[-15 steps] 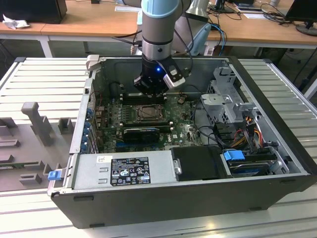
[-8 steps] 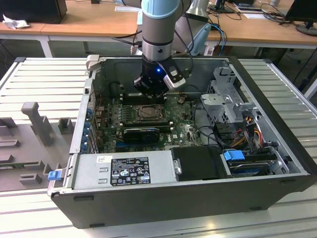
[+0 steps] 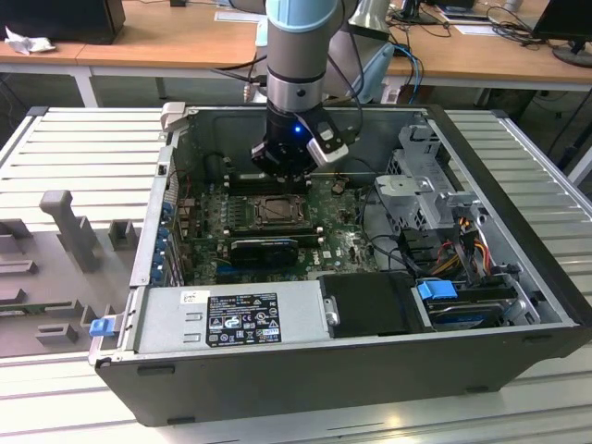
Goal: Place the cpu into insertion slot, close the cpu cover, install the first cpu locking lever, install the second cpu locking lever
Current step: 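Install the second cpu locking lever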
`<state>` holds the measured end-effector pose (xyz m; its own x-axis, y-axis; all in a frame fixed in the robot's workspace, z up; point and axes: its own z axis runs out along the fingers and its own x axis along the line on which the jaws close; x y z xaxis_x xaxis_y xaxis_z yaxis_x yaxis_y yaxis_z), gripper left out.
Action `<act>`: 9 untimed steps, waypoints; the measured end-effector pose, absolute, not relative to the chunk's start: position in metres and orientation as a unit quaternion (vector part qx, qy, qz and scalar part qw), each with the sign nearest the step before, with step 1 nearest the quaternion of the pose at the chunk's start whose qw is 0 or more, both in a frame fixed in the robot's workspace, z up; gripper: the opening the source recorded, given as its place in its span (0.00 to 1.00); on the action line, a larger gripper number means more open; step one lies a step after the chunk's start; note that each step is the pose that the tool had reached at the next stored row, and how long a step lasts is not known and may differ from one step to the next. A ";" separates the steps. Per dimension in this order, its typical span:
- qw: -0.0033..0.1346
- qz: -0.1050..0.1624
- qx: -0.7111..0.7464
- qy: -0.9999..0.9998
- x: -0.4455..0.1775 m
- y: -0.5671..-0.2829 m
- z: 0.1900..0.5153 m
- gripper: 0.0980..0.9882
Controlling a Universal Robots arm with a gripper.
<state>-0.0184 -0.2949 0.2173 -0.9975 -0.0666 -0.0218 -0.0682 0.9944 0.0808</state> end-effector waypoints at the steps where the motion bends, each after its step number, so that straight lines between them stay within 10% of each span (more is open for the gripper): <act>1: 0.010 0.041 -0.034 0.999 -0.018 -0.295 0.217 0.01; 9: 0.010 0.041 -0.034 0.999 -0.018 -0.303 0.217 0.01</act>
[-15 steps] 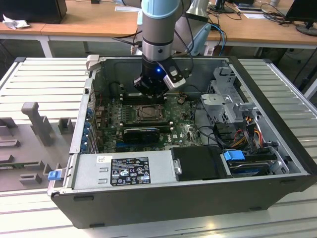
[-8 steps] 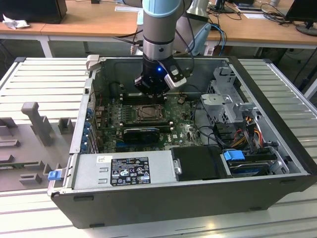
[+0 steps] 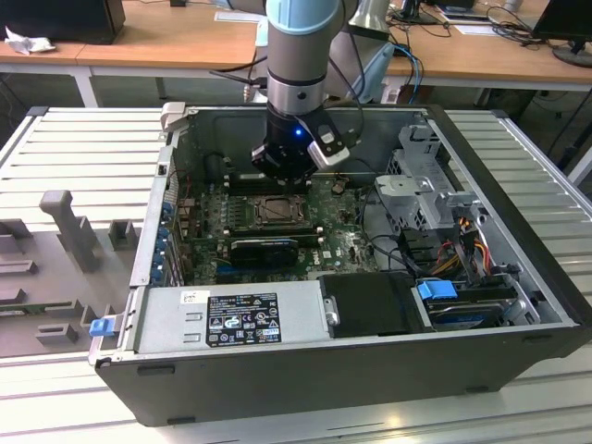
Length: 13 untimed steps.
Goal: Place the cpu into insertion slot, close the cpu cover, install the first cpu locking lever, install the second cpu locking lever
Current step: 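Install the second cpu locking lever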
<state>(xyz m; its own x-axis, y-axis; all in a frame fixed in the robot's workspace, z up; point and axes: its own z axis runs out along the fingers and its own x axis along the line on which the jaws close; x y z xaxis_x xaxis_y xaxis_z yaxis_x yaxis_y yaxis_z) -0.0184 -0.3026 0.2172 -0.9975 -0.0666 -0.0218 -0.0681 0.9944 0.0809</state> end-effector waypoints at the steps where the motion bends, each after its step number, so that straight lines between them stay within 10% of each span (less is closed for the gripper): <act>1: 0.010 0.041 -0.034 0.999 -0.018 -0.303 0.217 0.01; 13: 0.010 0.040 -0.034 0.999 -0.018 -0.305 0.222 0.01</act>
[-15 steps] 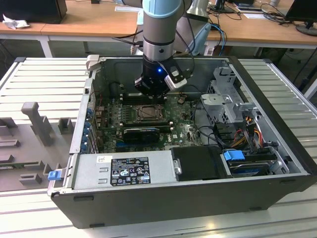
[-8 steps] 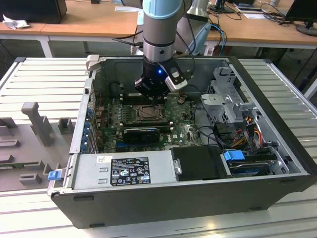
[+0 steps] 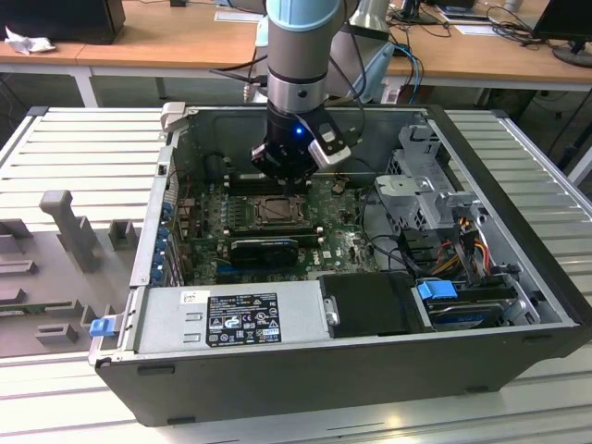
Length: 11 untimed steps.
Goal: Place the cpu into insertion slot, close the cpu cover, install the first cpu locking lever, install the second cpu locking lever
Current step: 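Install the second cpu locking lever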
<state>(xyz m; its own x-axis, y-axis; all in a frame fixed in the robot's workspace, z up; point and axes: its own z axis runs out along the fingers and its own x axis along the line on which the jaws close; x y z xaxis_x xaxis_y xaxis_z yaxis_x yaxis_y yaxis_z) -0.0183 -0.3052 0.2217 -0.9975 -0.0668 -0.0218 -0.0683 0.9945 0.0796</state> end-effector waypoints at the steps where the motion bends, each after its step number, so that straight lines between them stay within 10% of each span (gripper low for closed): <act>1: 0.010 0.040 -0.034 0.999 -0.018 -0.305 0.222 0.01; 11: 0.010 0.040 -0.034 0.999 -0.018 -0.311 0.222 0.01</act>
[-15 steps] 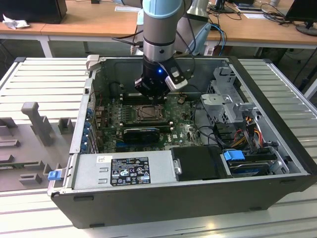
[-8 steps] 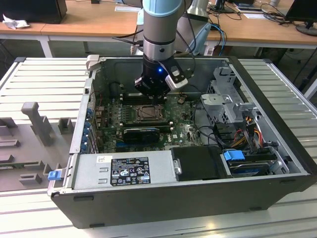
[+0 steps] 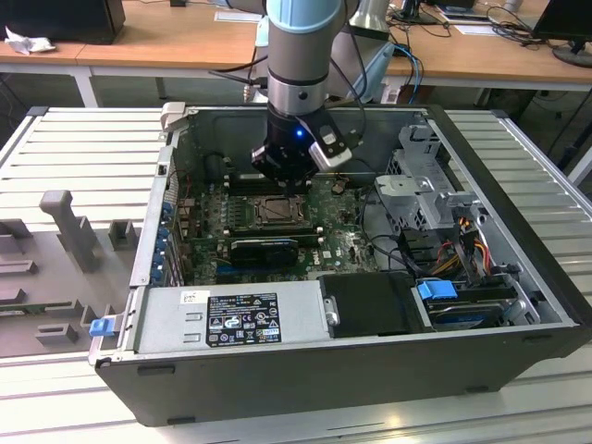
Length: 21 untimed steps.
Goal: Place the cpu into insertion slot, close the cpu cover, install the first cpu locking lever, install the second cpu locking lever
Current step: 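Install the second cpu locking lever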
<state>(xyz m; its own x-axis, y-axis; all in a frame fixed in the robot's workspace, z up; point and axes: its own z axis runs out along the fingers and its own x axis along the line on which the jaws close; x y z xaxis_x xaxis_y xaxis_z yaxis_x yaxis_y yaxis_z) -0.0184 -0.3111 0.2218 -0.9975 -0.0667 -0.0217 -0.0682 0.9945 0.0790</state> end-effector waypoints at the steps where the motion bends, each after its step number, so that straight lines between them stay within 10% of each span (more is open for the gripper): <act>1: 0.009 0.040 -0.034 0.999 -0.018 -0.312 0.222 0.01; 21: 0.009 0.040 -0.034 0.999 -0.018 -0.327 0.238 0.01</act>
